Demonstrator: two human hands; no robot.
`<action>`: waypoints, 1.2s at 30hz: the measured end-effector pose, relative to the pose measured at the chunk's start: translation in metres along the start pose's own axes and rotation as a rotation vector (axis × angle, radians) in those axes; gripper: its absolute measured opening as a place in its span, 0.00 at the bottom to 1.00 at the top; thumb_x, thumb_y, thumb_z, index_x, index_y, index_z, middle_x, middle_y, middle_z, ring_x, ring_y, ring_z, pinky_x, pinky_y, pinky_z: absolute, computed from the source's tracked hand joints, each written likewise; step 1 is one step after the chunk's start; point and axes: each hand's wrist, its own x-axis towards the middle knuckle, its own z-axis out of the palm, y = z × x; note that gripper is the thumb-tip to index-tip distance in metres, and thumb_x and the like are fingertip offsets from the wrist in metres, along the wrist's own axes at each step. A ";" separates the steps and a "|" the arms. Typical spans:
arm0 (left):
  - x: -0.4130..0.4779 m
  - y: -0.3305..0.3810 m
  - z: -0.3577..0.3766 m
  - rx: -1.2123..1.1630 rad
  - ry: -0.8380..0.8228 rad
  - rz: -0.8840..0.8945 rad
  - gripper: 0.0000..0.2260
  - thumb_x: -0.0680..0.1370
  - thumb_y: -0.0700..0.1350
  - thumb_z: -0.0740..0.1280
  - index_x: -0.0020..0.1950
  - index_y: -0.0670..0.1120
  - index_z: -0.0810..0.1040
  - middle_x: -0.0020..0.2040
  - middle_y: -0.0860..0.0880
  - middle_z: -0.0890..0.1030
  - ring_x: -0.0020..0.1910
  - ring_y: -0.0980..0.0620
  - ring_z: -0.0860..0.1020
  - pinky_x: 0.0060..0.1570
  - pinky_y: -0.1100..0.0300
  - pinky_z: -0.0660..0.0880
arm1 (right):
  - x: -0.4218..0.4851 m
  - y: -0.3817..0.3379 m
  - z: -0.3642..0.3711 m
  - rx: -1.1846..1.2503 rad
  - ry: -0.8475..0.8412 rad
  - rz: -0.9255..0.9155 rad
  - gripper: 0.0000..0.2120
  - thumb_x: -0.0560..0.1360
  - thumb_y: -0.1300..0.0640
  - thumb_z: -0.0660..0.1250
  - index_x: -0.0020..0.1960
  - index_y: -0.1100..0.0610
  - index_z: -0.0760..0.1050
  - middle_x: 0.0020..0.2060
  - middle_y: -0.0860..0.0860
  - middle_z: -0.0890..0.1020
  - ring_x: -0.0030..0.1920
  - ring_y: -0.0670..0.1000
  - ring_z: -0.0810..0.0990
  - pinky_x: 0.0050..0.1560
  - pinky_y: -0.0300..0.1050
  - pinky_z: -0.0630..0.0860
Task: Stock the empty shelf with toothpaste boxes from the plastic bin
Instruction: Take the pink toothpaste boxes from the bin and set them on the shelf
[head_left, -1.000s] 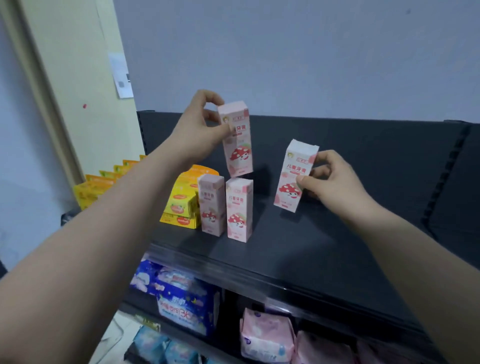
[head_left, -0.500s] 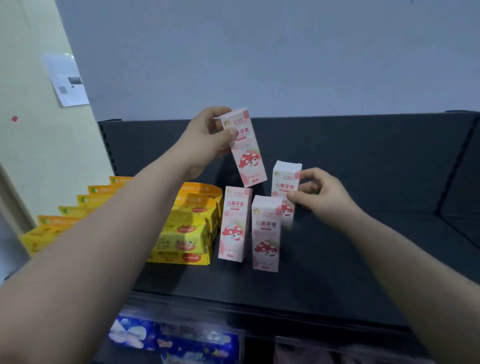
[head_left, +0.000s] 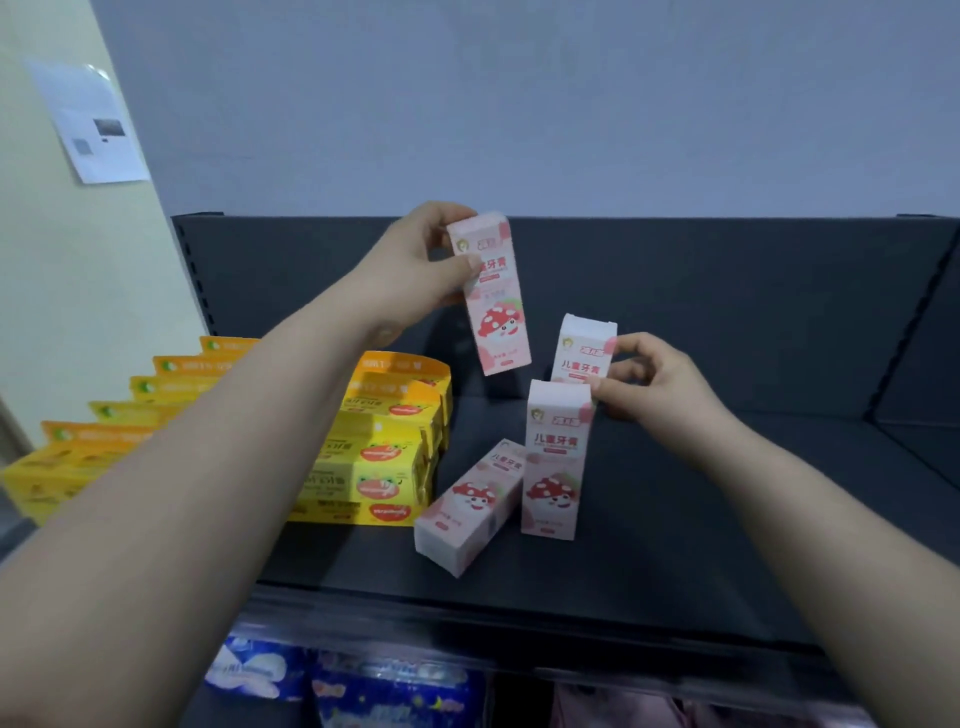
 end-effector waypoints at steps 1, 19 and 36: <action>0.002 -0.004 0.003 0.025 -0.027 -0.008 0.14 0.79 0.36 0.63 0.64 0.45 0.69 0.57 0.46 0.77 0.52 0.53 0.80 0.45 0.61 0.80 | 0.000 0.000 0.001 0.000 -0.006 0.004 0.12 0.73 0.63 0.71 0.53 0.53 0.74 0.43 0.53 0.85 0.48 0.59 0.83 0.54 0.63 0.78; 0.012 -0.054 0.040 0.547 -0.456 -0.151 0.16 0.79 0.42 0.64 0.65 0.52 0.67 0.58 0.52 0.76 0.58 0.53 0.74 0.62 0.49 0.72 | -0.002 0.011 0.013 -0.124 -0.018 0.091 0.13 0.74 0.59 0.70 0.56 0.52 0.73 0.43 0.52 0.84 0.49 0.58 0.83 0.52 0.60 0.79; -0.131 -0.039 0.068 0.940 0.041 0.086 0.13 0.77 0.46 0.66 0.59 0.44 0.72 0.55 0.46 0.75 0.54 0.46 0.71 0.48 0.59 0.64 | -0.025 0.010 -0.003 -0.207 0.074 -0.063 0.21 0.77 0.52 0.64 0.69 0.49 0.67 0.53 0.46 0.77 0.50 0.42 0.76 0.43 0.34 0.70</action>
